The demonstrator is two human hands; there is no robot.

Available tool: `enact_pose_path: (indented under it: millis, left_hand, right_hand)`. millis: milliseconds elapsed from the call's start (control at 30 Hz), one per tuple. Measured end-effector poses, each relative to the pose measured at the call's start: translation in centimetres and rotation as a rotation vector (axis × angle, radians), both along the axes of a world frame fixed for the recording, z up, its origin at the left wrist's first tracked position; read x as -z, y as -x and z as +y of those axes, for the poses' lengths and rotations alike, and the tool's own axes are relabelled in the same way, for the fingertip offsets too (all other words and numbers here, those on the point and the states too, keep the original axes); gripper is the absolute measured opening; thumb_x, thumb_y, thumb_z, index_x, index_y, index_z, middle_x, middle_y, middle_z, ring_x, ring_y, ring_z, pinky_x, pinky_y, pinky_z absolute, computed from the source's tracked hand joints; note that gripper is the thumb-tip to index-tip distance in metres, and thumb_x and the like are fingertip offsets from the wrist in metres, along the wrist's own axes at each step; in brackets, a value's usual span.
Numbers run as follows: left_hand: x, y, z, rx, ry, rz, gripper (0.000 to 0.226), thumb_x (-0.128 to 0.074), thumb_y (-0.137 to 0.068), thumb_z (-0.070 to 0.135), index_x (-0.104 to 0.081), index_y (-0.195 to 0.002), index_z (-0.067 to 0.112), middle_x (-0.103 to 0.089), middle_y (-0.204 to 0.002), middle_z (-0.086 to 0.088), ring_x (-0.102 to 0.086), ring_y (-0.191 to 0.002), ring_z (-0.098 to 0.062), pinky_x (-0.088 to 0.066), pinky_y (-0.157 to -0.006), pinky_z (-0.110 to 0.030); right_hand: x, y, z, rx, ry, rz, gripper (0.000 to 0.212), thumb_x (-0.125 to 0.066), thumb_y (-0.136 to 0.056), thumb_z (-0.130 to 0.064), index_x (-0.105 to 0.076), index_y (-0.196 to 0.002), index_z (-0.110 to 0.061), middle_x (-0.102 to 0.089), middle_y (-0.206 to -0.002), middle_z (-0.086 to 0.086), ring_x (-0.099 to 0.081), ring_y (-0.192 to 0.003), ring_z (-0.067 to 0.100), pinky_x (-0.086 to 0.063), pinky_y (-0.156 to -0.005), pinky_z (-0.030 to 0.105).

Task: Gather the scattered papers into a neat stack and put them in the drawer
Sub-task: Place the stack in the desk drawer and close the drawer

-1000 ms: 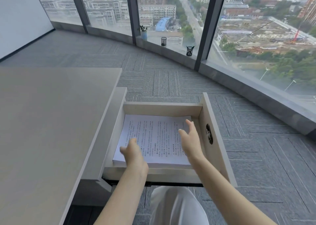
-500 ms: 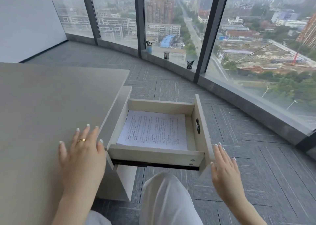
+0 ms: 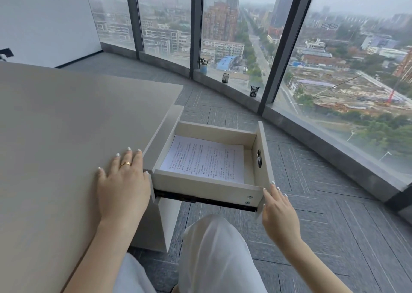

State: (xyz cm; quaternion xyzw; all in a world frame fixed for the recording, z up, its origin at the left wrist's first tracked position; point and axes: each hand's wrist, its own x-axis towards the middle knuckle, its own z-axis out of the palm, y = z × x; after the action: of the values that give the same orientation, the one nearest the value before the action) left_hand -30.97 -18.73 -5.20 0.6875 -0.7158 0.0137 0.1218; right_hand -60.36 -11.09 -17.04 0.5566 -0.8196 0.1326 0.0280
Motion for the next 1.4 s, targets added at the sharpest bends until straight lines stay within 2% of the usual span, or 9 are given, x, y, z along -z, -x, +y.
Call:
enact_pose_path:
  millis: [233, 467, 800, 900, 1033, 1100, 1200, 1333, 1400]
  left_hand:
    - [0.8, -0.1, -0.4, 0.015, 0.058, -0.012, 0.052, -0.064, -0.081, 0.017, -0.051, -0.13, 0.004, -0.052, -0.137, -0.019, -0.048, -0.127, -0.039, -0.037, -0.098, -0.058]
    - [1.2, -0.1, -0.6, 0.03, 0.082, -0.036, 0.053, -0.071, -0.073, 0.015, -0.057, -0.123, 0.002, -0.059, -0.129, -0.022, -0.055, -0.119, -0.042, -0.043, -0.092, -0.059]
    - [1.2, -0.1, -0.6, 0.049, 0.125, -0.101, 0.055, -0.08, -0.062, 0.013, -0.063, -0.112, -0.001, -0.067, -0.115, -0.024, -0.064, -0.104, -0.044, -0.05, -0.078, -0.06]
    - [1.1, -0.1, -0.5, 0.045, 0.126, -0.109, 0.055, -0.08, -0.06, 0.014, -0.064, -0.111, 0.0, -0.067, -0.115, -0.023, -0.065, -0.103, -0.043, -0.051, -0.077, -0.059]
    - [1.1, -0.1, -0.5, 0.042, 0.126, -0.125, 0.059, -0.082, -0.057, 0.017, -0.065, -0.11, 0.0, -0.069, -0.112, -0.022, -0.066, -0.1, -0.041, -0.052, -0.076, -0.057]
    - [1.1, -0.1, -0.6, 0.038, 0.115, -0.126, 0.061, -0.083, -0.056, 0.019, -0.065, -0.111, 0.001, -0.069, -0.113, -0.022, -0.066, -0.101, -0.04, -0.052, -0.076, -0.057]
    - [1.1, 0.0, -0.6, 0.035, 0.093, -0.123, 0.062, -0.083, -0.055, 0.021, -0.065, -0.111, 0.001, -0.068, -0.114, -0.022, -0.066, -0.102, -0.041, -0.052, -0.077, -0.057]
    - [1.3, 0.0, -0.7, 0.035, 0.092, -0.126, 0.063, -0.083, -0.055, 0.022, -0.065, -0.111, 0.001, -0.068, -0.113, -0.022, -0.065, -0.102, -0.041, -0.052, -0.077, -0.056]
    - [1.3, 0.0, -0.7, 0.036, 0.089, -0.12, 0.063, -0.084, -0.055, 0.02, -0.065, -0.111, 0.001, -0.068, -0.114, -0.023, -0.065, -0.103, -0.042, -0.052, -0.077, -0.056]
  right_hand:
    - [0.2, -2.7, -1.4, -0.061, 0.017, 0.057, 0.055, -0.07, -0.055, 0.013, -0.068, -0.108, 0.001, -0.064, -0.121, 0.024, -0.065, -0.105, 0.037, -0.055, -0.085, 0.044]
    - [0.2, -6.1, -2.9, -0.166, 0.126, -0.077, 0.055, -0.065, -0.064, 0.012, -0.066, -0.116, -0.007, -0.059, -0.131, 0.014, -0.06, -0.117, 0.03, -0.052, -0.089, 0.036]
    - [0.2, -11.6, -5.6, -0.309, 0.096, -0.071, 0.06, -0.077, -0.047, 0.002, -0.072, -0.104, -0.017, -0.067, -0.122, 0.009, -0.066, -0.109, 0.025, -0.055, -0.083, 0.031]
    - [0.4, -13.2, -6.5, -0.371, 0.105, -0.07, 0.059, -0.073, -0.048, -0.001, -0.071, -0.106, -0.016, -0.065, -0.124, 0.009, -0.064, -0.111, 0.025, -0.054, -0.087, 0.031]
    - [1.0, -15.3, -7.5, -0.429, 0.112, -0.093, 0.06, -0.058, -0.057, -0.01, -0.064, -0.116, -0.01, -0.061, -0.13, 0.011, -0.06, -0.118, 0.023, -0.049, -0.095, 0.034]
    - [1.1, -16.3, -7.8, -0.448, 0.101, -0.119, 0.061, -0.053, -0.059, -0.013, -0.061, -0.119, -0.011, -0.06, -0.132, 0.011, -0.058, -0.12, 0.021, -0.044, -0.1, 0.03]
    - [1.2, -17.4, -7.9, -0.477, 0.108, -0.187, 0.065, -0.06, -0.055, -0.016, -0.058, -0.12, -0.01, -0.059, -0.132, 0.012, -0.058, -0.12, 0.021, -0.031, -0.105, 0.024]
    - [1.7, -18.2, -8.4, -0.532, 0.149, -0.248, 0.062, -0.06, -0.059, -0.022, -0.056, -0.12, -0.011, -0.054, -0.136, 0.016, -0.055, -0.123, 0.025, -0.042, -0.1, 0.034]
    - [1.7, -18.5, -8.6, -0.572, 0.182, -0.321, 0.064, -0.052, -0.067, -0.025, -0.051, -0.129, -0.011, -0.035, -0.149, 0.015, -0.039, -0.135, 0.027, -0.037, -0.105, 0.043]
